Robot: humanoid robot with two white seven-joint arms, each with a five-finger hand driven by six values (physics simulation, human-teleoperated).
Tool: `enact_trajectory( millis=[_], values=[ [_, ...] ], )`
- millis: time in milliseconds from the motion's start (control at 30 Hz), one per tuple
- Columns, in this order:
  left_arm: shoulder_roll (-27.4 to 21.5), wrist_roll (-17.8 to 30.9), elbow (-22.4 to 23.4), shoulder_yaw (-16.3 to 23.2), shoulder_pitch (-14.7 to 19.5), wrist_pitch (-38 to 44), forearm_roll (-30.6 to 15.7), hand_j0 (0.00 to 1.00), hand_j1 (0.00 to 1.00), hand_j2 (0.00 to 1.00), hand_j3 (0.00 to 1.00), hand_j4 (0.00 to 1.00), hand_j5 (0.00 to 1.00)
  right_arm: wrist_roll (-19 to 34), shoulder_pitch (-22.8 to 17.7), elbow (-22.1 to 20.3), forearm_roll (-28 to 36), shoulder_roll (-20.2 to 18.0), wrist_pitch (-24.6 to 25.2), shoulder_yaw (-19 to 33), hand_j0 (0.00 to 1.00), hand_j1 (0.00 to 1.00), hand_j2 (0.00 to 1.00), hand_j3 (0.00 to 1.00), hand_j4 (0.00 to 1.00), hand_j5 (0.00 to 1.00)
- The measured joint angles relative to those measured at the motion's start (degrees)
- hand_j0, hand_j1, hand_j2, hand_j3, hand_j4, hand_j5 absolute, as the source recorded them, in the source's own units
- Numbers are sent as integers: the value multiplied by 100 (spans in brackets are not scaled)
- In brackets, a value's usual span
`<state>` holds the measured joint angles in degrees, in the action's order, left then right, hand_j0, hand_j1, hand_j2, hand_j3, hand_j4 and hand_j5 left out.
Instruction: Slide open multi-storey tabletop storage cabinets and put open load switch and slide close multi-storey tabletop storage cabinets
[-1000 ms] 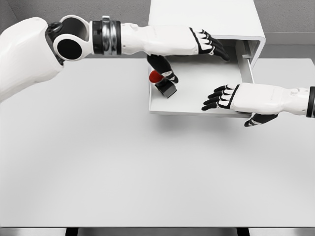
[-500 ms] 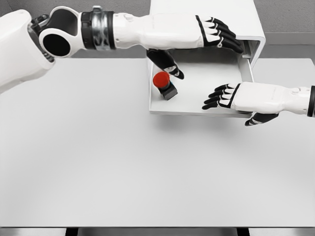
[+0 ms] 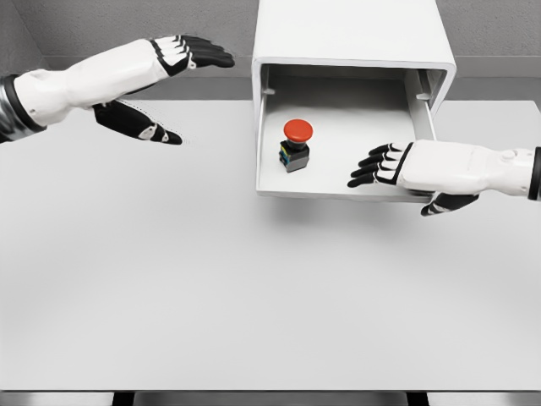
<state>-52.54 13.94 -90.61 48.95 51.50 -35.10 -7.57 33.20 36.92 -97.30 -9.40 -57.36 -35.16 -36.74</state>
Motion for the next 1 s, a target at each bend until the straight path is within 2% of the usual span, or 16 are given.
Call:
enact_trajectory(
  millis=[100, 167, 233, 467, 667, 1000],
  values=[
    [-158, 2, 200, -351, -598, -1, -3, 100, 100, 100, 100, 100, 100, -2, 0, 1, 0, -11, 0, 12, 100, 100, 100, 100, 100, 100],
    [-208, 9, 366, -514, -826, 1, 8, 100, 100, 100, 100, 100, 100, -3, 0, 1, 0, -12, 0, 18, 100, 100, 100, 100, 100, 100],
    [-231, 23, 543, -596, -940, 1, 96, 100, 100, 100, 100, 100, 100, -7, 0, 1, 1, -2, 1, 21, 100, 100, 100, 100, 100, 100],
    [-181, 78, 878, -669, -1713, 0, 388, 100, 100, 100, 100, 100, 100, -21, 0, 2, 1, 14, 1, 23, 100, 100, 100, 100, 100, 100],
    [-29, 105, 1131, -656, -1951, 1, 445, 100, 100, 100, 100, 100, 100, -32, -9, 2, 2, 24, 1, 25, 100, 100, 100, 100, 100, 100],
    [25, 222, 1203, -686, -1960, 2, 451, 100, 100, 100, 100, 100, 100, -311, -35, 1, 27, 38, -12, 6, 100, 100, 100, 100, 100, 100]
  ],
)
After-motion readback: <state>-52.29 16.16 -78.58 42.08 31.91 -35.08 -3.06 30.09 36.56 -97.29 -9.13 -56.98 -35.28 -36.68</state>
